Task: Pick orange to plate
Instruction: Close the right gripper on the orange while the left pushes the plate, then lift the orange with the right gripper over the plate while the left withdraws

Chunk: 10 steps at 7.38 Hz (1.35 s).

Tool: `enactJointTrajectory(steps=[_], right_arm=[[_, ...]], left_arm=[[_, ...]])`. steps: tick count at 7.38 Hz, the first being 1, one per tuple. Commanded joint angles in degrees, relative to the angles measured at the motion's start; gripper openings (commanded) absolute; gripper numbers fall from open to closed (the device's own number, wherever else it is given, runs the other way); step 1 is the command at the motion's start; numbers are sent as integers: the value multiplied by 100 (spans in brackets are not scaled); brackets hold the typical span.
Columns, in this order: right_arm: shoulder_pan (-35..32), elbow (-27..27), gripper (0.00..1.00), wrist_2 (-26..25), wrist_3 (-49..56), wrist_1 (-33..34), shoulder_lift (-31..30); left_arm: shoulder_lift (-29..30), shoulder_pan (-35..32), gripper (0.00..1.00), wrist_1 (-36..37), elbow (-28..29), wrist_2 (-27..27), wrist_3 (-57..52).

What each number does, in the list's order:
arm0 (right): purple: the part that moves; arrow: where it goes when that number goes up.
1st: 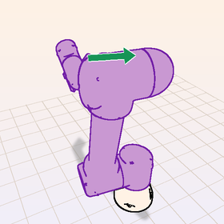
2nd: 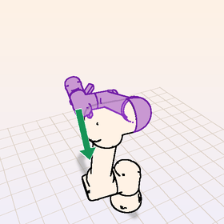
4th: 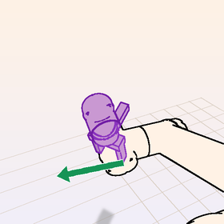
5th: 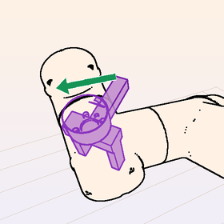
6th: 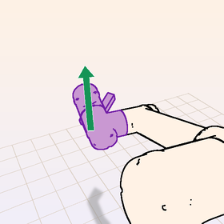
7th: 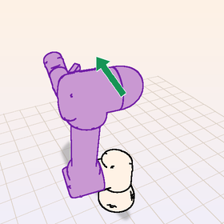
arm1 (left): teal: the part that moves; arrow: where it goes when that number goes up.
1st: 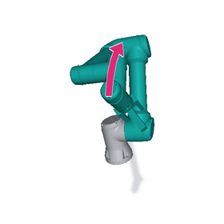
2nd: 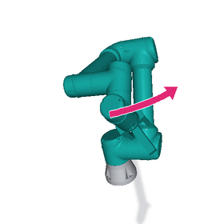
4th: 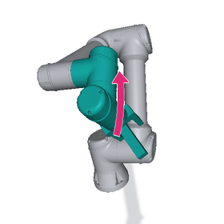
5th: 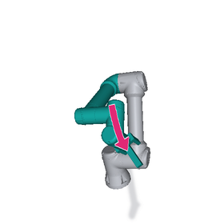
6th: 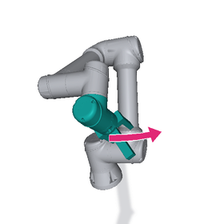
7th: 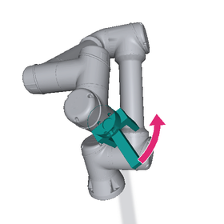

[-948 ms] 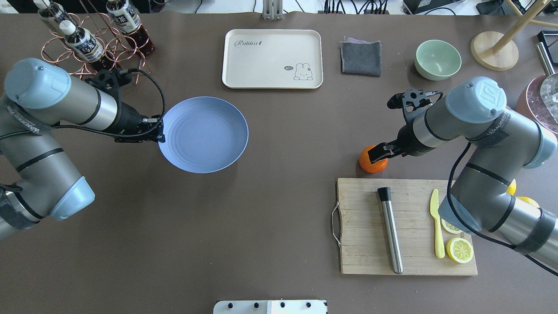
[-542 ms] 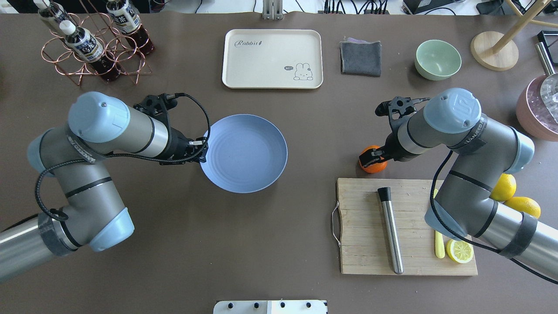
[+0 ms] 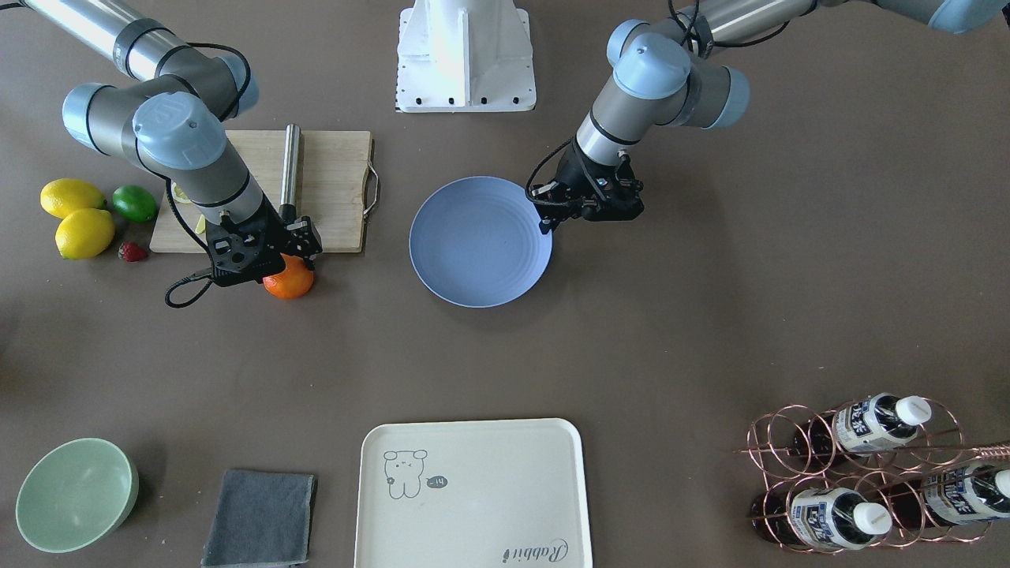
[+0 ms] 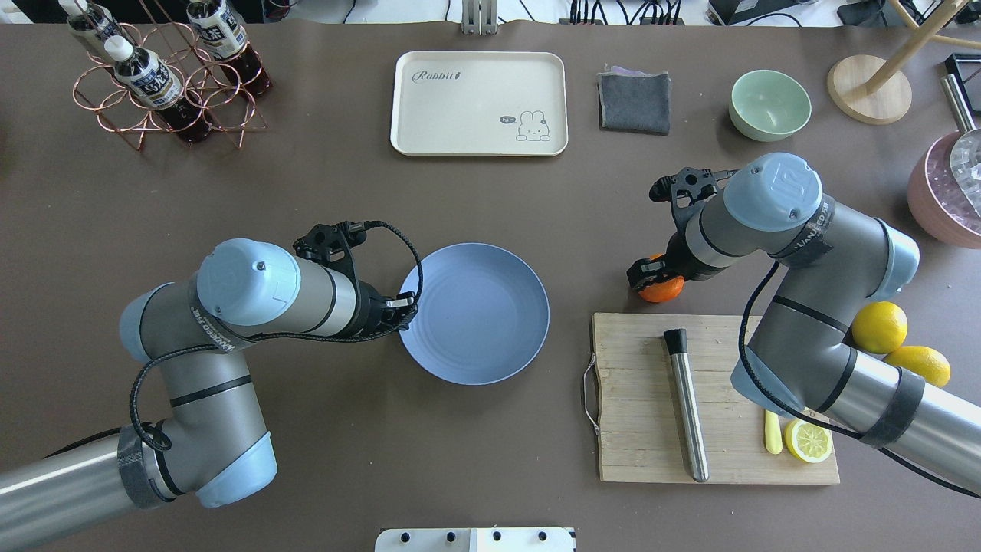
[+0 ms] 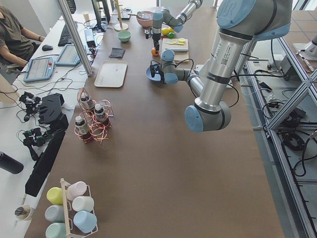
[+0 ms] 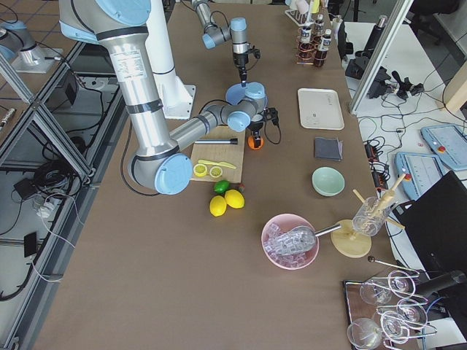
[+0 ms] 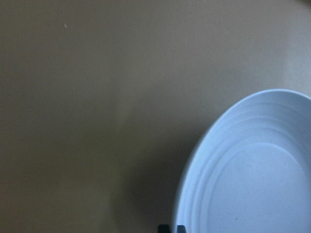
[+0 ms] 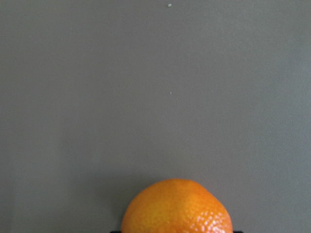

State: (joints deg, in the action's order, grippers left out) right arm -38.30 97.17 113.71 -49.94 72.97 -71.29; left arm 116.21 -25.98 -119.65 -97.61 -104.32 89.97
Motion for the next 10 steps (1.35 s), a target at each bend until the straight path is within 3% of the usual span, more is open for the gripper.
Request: enactJointTrajectory(steps=[1, 2, 3, 5, 6, 7, 9, 10], right_arm=[[-141, 300, 0, 124, -7, 607, 340], [-168, 625, 0, 142, -16, 1823, 996], [-116, 671, 0, 143, -198, 2348, 1533], [505, 550, 0, -49, -1128, 2327, 2055], [856, 227, 0, -381, -1445, 2318, 2397], [1121, -281, 0, -594, -1605, 2275, 2783], [1403, -1116, 0, -919, -1711, 1347, 2840], [1396, -1164, 0, -921, -1712, 1238, 2822]], left_arm=[[7, 84, 94, 3, -12, 96, -15], [-19, -20, 97, 3, -56, 44, -50], [-46, -395, 97, 3, -56, -401, -128], [-386, -1317, 97, 12, -39, -1306, -1239], [-685, -1792, 97, 38, -21, -1737, -1872], [-896, -2075, 97, 38, -21, -1924, -2278], [-1065, -2219, 97, 38, -12, -2022, -2502], [-1083, -2219, 97, 38, -21, -2022, -2502]])
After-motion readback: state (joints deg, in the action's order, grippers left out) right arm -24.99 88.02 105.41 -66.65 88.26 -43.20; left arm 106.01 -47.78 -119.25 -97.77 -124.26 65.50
